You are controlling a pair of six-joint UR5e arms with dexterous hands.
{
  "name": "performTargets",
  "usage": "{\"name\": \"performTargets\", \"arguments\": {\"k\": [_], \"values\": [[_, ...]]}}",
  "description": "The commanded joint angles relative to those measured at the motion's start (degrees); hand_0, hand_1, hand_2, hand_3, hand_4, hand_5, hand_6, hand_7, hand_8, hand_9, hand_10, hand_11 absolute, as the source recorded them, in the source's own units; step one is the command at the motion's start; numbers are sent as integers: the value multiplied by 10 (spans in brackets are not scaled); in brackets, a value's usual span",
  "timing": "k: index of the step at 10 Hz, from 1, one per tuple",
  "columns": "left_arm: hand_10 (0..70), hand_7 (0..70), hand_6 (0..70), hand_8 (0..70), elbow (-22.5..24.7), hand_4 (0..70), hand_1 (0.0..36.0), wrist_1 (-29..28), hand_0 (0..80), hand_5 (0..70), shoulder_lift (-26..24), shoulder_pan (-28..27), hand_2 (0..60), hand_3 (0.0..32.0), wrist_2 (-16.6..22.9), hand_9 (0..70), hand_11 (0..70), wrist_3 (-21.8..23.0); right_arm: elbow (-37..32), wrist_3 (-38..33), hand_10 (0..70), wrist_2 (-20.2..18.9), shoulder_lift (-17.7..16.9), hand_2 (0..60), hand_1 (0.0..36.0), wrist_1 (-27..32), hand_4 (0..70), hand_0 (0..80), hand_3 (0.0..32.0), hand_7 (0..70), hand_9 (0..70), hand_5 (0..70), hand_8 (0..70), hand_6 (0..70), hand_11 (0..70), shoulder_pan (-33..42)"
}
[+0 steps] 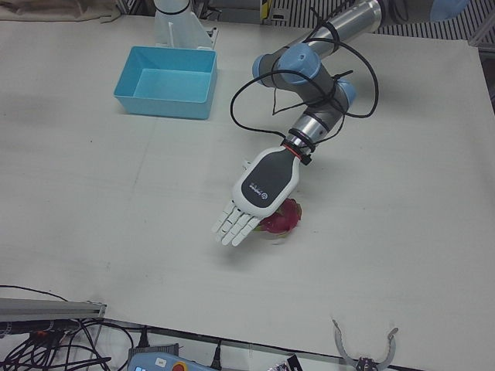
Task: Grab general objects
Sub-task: 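Reach the left hand down toward the pink dragon fruit, then close the left hand's fingers around the dragon fruit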
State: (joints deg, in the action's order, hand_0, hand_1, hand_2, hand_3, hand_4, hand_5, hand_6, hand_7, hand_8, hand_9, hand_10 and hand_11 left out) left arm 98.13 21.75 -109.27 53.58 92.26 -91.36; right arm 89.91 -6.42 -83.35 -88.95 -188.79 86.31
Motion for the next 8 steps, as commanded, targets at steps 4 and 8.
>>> {"name": "performTargets", "arguments": {"k": [4, 8], "values": [[0, 105, 0, 5, -22, 0, 176, 38, 493, 6, 2, -2, 28, 78, -55, 7, 0, -94, 0, 0, 0, -1, 0, 0, 0, 0, 0, 0, 0, 0, 0, 0, 0, 0, 0, 0], [0, 101, 0, 9, -29, 0, 197, 50, 496, 13, 0, -5, 70, 112, -97, 6, 0, -143, -1, 0, 0, 0, 0, 0, 0, 0, 0, 0, 0, 0, 0, 0, 0, 0, 0, 0]]}}
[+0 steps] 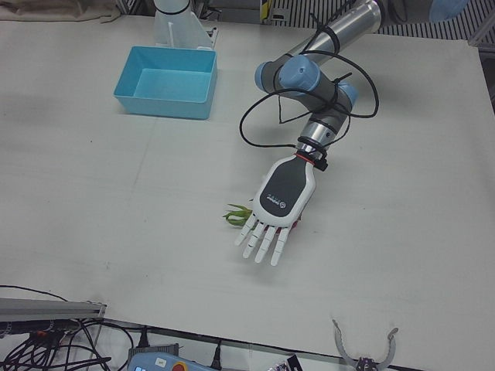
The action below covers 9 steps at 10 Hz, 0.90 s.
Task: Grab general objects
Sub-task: 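Close the left hand's fingers around the dragon fruit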
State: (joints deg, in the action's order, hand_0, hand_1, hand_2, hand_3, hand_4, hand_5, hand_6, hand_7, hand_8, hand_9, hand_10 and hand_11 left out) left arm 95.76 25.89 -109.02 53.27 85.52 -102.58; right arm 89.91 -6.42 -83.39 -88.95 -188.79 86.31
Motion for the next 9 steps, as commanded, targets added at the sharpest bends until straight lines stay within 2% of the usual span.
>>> {"name": "performTargets", "arguments": {"k": [1, 3, 4, 5, 6, 7, 8, 9], "values": [[0, 92, 0, 8, -17, 0, 202, 9, 497, 11, -5, -2, 78, 124, -32, 4, 0, -31, 0, 0, 0, 0, 0, 0, 0, 0, 0, 0, 0, 0, 0, 0, 0, 0, 0, 0], [0, 98, 0, 9, -39, 0, 221, 4, 508, 16, -4, -4, 101, 130, -45, 5, 0, -31, 0, 0, 0, 0, 0, 0, 0, 0, 0, 0, 0, 0, 0, 0, 0, 0, 0, 0], [0, 100, 0, 9, -49, 0, 223, 5, 511, 19, -4, -25, 98, 138, -53, 6, 0, -31, 0, 0, 0, 0, 0, 0, 0, 0, 0, 0, 0, 0, 0, 0, 0, 0, 0, 0], [0, 95, 0, 7, -52, 0, 216, 10, 507, 19, -2, -52, 86, 150, -64, 5, 0, -32, 0, 0, 0, 1, 0, 0, 0, 0, 0, 0, 0, 0, 0, 0, 0, 0, 0, 0], [0, 95, 0, 6, -54, 0, 216, 15, 507, 23, -1, -58, 85, 164, -85, 5, 0, -31, 0, 0, 0, 0, 0, 0, 0, 0, 0, 0, 0, 0, 0, 0, 0, 0, 0, 0], [0, 84, 0, 6, -59, 0, 215, 15, 504, 22, -2, -61, 84, 168, -87, 2, 0, -31, 0, 0, 0, 0, 0, 0, 0, 0, 0, 0, 0, 0, 0, 0, 0, 0, 0, 0], [0, 79, 0, 8, -59, 0, 212, 19, 501, 27, -2, -61, 85, 150, -87, 1, 0, -31, 0, 0, 0, 1, 0, 0, 0, 0, 0, 0, 0, 0, 0, 0, 0, 0, 0, 0], [0, 77, 0, 6, -58, 0, 210, 23, 500, 53, -2, -60, 82, 116, -87, 1, 0, -31, 0, 0, 0, 1, 0, 0, 0, 0, 0, 0, 0, 0, 0, 0, 0, 0, 0, 0]]}}
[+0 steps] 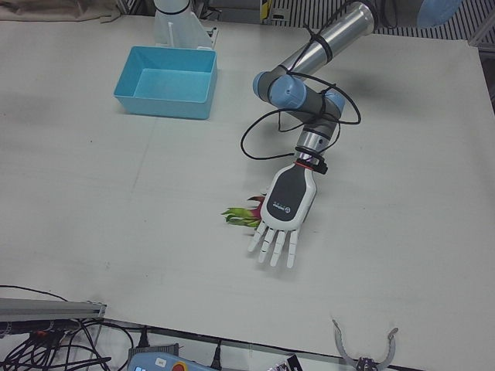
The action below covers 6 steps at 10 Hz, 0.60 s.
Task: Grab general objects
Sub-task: 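Close the left hand's fingers around the dragon fruit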
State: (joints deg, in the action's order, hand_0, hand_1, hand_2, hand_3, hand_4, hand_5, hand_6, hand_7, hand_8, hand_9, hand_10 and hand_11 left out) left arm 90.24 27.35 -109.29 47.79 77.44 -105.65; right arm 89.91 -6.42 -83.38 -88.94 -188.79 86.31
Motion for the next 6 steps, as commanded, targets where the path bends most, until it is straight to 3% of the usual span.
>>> {"name": "performTargets", "arguments": {"k": [1, 2, 5, 6], "values": [[0, 71, 0, 7, 0, 0, 208, 9, 499, 102, 0, -5, 80, 50, -7, 0, 0, -1, 0, 0, 0, 0, 0, 0, 0, 0, 0, 0, 0, 0, 0, 0, 0, 0, 0, 0], [0, 60, 0, 5, 2, 0, 199, 9, 494, 157, 0, -5, 78, 0, -8, 0, 0, -1, 0, 0, 0, 1, 0, 0, 0, 0, 0, 0, 0, 0, 0, 0, 0, 0, 0, 0], [0, 65, 0, 1, 5, 0, 190, 9, 493, 292, 0, -4, 80, 0, -10, 0, 0, -1, 0, 1, 0, 0, 0, 0, 0, 0, 0, 0, 0, 0, 0, 0, 0, 0, 0, 0], [0, 83, 0, 0, 6, 58, 187, 9, 496, 395, 0, -4, 100, 0, -11, 2, 0, -1, 1, 1, 0, 1, 0, 0, 0, 0, 0, 0, 0, 0, 0, 0, 0, 0, 0, 0]]}}
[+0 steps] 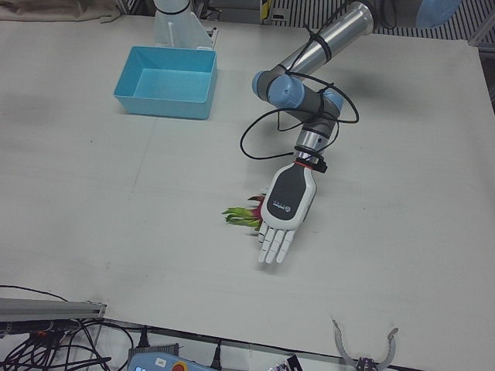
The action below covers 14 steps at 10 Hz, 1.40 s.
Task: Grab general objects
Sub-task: 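Close the left hand's fingers around the dragon fruit, then lift the dragon fruit with the left hand off the table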
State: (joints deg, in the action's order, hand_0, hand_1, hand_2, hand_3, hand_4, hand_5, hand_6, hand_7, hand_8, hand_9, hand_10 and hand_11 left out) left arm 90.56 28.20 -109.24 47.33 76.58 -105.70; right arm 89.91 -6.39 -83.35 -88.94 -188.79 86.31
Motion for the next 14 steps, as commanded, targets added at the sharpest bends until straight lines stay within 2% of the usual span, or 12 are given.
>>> {"name": "performTargets", "arguments": {"k": [1, 2, 4, 5, 6, 7, 8, 10, 11, 12, 13, 14], "values": [[0, 101, 0, 0, 4, 139, 199, 0, 509, 481, 0, 0, 119, 0, -6, 6, 0, 0, 1, 1, 0, 0, 0, 0, 0, 0, 0, 0, 0, 0, 0, 0, 0, 0, 0, 0], [0, 121, 0, 0, 4, 219, 207, 0, 521, 546, -1, 0, 130, 0, -6, 10, 0, 0, 1, 1, 0, -1, 0, 0, 0, 0, 0, 0, 0, 0, 0, 0, 0, 0, 0, 0], [0, 142, 3, 0, 7, 370, 212, 0, 539, 612, -1, 0, 140, 0, -6, 14, 0, 0, 1, 1, 0, 0, 0, 0, 0, 0, 0, 0, 0, 0, 0, 0, 0, 0, 0, 0], [0, 152, 16, 0, 27, 445, 256, 0, 546, 633, 1, 0, 317, 0, -6, 16, 0, 0, 2, 1, 0, 0, 0, 0, 0, 0, 0, 0, 0, 0, 0, 0, 0, 0, 0, 0], [0, 159, 26, 0, 52, 489, 343, 4, 524, 656, 2, 3, 600, 0, -6, 17, 0, 0, 2, 1, 0, 0, 0, 0, 0, 0, 0, 0, 0, 0, 0, 0, 0, 0, 0, 0], [0, 168, 29, 4, 81, 501, 360, 11, 497, 682, 3, 5, 600, 0, -5, 19, 0, 1, 2, 1, 0, -1, 0, 0, 0, 0, 0, 0, 0, 0, 0, 0, 0, 0, 0, 0], [0, 166, 24, 10, 99, 479, 360, 16, 481, 695, 3, 6, 600, 0, -4, 19, 0, 1, 2, 1, 0, -1, 0, 0, 0, 0, 0, 0, 0, 0, 0, 0, 0, 0, 0, 0], [0, 166, 23, 19, 121, 431, 360, 26, 503, 700, 3, 6, 600, 0, 0, 19, 0, 5, 2, 1, 0, 0, 0, 0, 0, 0, 0, 0, 0, 0, 0, 0, 0, 0, 0, 0], [0, 161, 19, 20, 146, 409, 360, 38, 497, 700, 3, 6, 600, 0, 4, 18, 0, 8, 2, 1, 0, 0, 0, 0, 0, 0, 0, 0, 0, 0, 0, 0, 0, 0, 0, 0], [0, 152, 12, 19, 173, 389, 360, 48, 490, 687, 2, 5, 600, 0, 41, 16, 0, 12, 2, 1, 0, -1, 0, 0, 0, 0, 0, 0, 0, 0, 0, 0, 0, 0, 0, 0], [0, 139, 3, 17, 177, 366, 360, 53, 477, 670, -4, 4, 600, 0, 113, 13, 0, 32, 2, 1, 0, 0, 0, 0, 0, 0, 0, 0, 0, 0, 0, 0, 0, 0, 0, 0], [11, 132, 1, 12, 171, 360, 360, 55, 473, 664, -24, 5, 600, 0, 165, 12, 33, 77, 2, 1, 0, 0, 0, 0, 0, 0, 0, 0, 0, 0, 0, 0, 0, 0, 0, 0]]}}
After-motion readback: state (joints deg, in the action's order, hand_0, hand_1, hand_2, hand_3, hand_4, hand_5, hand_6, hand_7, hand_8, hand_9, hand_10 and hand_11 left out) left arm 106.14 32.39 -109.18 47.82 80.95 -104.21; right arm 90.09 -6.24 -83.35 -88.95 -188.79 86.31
